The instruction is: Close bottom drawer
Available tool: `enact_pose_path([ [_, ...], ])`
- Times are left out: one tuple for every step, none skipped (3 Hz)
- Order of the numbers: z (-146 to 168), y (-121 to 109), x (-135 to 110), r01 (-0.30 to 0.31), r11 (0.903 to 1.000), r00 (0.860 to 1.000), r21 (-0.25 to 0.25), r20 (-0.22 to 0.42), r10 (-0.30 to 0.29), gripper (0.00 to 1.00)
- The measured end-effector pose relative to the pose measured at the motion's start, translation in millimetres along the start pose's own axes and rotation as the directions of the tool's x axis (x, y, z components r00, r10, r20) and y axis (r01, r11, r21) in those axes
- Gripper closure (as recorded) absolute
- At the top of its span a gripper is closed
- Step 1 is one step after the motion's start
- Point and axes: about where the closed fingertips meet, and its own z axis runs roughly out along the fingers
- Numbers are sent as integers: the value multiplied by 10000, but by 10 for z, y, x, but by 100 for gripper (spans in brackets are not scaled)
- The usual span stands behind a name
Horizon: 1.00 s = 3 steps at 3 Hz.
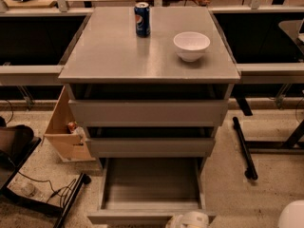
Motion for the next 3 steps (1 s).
enact_pose_path([
  [-5,11,8,0,10000,10000,0,0,0,100],
  [106,-278,-106,-35,9999,9999,96,102,34,100],
  [106,-278,-106,-35,9999,9999,96,102,34,100],
])
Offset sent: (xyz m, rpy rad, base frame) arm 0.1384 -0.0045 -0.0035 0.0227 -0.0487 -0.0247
